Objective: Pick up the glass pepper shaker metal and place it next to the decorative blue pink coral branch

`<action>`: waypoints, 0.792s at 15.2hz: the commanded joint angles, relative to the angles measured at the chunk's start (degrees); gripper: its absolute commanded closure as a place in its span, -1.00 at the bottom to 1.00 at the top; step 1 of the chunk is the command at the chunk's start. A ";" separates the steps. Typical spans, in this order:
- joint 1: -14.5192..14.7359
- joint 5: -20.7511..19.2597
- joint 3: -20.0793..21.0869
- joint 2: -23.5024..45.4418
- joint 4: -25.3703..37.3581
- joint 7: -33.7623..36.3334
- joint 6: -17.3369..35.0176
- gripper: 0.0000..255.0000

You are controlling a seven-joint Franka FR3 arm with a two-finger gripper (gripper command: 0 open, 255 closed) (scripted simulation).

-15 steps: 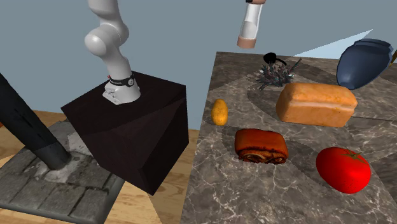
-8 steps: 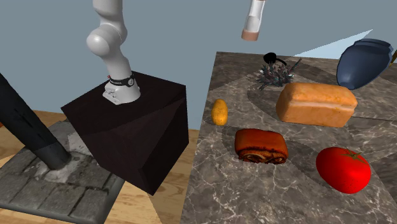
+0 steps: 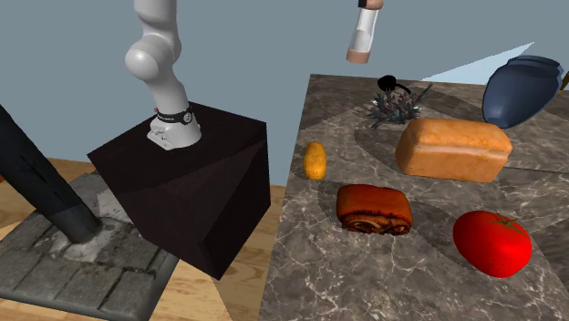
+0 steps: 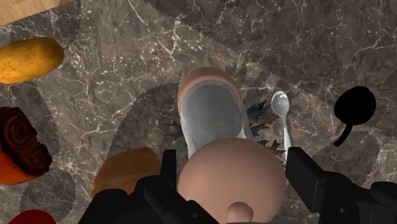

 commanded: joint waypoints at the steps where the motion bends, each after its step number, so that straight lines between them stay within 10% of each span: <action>1: -0.03 0.05 0.02 -0.78 -2.65 0.14 1.92 1.00; 12: -0.35 0.22 -0.02 -3.49 -15.17 0.48 11.73 1.00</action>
